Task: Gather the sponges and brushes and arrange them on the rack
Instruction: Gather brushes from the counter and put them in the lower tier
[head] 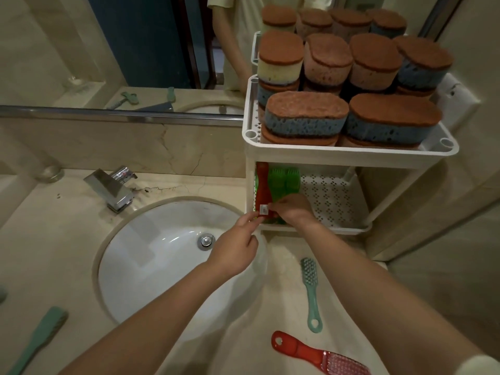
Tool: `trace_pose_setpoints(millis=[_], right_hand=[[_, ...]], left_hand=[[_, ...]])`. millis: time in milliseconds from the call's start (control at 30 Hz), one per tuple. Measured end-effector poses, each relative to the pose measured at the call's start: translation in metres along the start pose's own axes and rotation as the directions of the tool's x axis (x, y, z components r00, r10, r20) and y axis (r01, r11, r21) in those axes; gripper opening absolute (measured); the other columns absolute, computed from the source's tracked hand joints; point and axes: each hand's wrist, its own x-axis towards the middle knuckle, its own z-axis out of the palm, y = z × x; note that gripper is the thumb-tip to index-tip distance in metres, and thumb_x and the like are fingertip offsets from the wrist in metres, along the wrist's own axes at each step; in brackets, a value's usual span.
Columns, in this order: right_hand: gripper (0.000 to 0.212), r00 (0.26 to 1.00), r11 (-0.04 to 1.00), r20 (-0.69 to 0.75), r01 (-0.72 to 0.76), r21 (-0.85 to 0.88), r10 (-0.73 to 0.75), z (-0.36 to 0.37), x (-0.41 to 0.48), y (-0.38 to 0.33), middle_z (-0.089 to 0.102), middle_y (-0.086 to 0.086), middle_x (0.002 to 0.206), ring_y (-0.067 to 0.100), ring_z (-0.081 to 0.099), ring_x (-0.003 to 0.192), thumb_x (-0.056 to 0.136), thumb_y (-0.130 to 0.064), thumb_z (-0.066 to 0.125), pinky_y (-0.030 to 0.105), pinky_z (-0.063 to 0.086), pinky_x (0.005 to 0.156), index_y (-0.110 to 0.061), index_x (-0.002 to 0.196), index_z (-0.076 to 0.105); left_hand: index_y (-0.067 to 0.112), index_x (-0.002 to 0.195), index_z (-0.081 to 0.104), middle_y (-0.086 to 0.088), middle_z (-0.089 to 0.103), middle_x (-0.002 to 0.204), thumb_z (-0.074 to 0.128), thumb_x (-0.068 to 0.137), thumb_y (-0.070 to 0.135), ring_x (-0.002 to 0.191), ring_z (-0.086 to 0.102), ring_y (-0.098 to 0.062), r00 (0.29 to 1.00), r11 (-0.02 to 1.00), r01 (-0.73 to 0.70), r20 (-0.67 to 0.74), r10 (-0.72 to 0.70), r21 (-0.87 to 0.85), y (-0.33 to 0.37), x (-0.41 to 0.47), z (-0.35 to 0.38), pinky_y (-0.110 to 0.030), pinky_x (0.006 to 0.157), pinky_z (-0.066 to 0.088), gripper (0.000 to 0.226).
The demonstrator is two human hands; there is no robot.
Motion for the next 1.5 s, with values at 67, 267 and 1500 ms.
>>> trace_pose_setpoints(millis=[67,267,1500], right_hand=[[0.024,1.0,0.998,0.019,-0.005,-0.063,0.006,0.002,0.003,-0.002,0.069,-0.001,0.076,0.013,0.064,0.072,0.084,-0.038,0.069,0.027,0.047,0.066,-0.017,0.073,0.069],[0.029,1.0,0.978,0.017,0.008,-0.207,-0.005,0.003,0.007,-0.002,0.062,0.0,0.067,0.016,0.059,0.065,0.084,-0.038,0.067,0.027,0.042,0.06,-0.017,0.066,0.063],[0.053,0.996,0.877,0.006,-0.073,-0.475,0.086,0.004,-0.211,0.197,0.057,-0.005,0.117,0.019,0.051,0.113,0.072,-0.042,0.07,0.033,0.043,0.086,-0.031,0.12,0.054]], left_hand=[[0.035,0.146,0.034,0.022,0.022,0.154,0.038,0.093,0.016,0.114,0.057,-0.012,0.999,0.998,-0.03,0.02,0.028,0.061,0.0,0.003,0.0,-0.028,0.089,0.049,0.056],[0.028,0.149,0.027,0.015,0.015,0.158,0.043,0.093,0.024,0.099,0.062,-0.021,0.996,0.977,0.003,0.09,-0.023,0.215,-0.001,0.014,0.006,-0.026,0.072,0.044,0.058],[0.032,0.109,0.064,0.01,0.065,0.108,0.053,0.092,0.027,0.098,0.061,-0.008,0.889,0.996,0.054,0.458,-0.015,-0.073,0.033,-0.102,0.127,-0.028,0.09,0.049,0.021]])
